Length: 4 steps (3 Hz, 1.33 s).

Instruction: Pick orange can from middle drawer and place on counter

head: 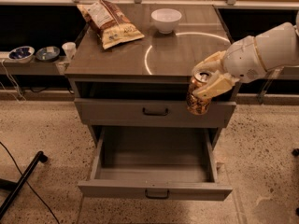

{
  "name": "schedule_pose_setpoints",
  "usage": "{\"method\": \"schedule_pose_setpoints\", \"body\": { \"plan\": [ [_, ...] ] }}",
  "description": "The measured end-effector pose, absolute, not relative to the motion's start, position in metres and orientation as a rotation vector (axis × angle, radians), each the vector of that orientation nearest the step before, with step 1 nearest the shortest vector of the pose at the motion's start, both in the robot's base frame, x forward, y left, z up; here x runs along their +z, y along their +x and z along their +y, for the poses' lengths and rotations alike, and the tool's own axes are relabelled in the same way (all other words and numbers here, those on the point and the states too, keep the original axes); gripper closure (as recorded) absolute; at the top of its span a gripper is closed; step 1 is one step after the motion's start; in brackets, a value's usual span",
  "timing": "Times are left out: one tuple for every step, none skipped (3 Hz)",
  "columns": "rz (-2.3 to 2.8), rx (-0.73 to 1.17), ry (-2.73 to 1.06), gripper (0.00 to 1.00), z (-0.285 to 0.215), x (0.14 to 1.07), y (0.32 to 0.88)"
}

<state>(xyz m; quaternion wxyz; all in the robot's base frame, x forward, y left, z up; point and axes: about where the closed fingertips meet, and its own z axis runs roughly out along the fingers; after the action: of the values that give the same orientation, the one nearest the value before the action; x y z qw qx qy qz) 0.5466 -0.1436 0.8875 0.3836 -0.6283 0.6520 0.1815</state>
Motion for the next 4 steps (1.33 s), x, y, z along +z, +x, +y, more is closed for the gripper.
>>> {"method": "schedule_pose_setpoints", "body": {
  "plan": [
    [1.666, 0.456, -1.642, 1.00, -0.136, 0.886, 0.550],
    [1.687, 0.488, -1.679, 1.00, -0.131, 0.876, 0.572],
    [1.644, 0.496, -1.711, 1.00, -0.114, 0.896, 0.615],
    [1.586, 0.473, -1.678, 1.00, -0.116, 0.929, 0.651]
  ]
}}
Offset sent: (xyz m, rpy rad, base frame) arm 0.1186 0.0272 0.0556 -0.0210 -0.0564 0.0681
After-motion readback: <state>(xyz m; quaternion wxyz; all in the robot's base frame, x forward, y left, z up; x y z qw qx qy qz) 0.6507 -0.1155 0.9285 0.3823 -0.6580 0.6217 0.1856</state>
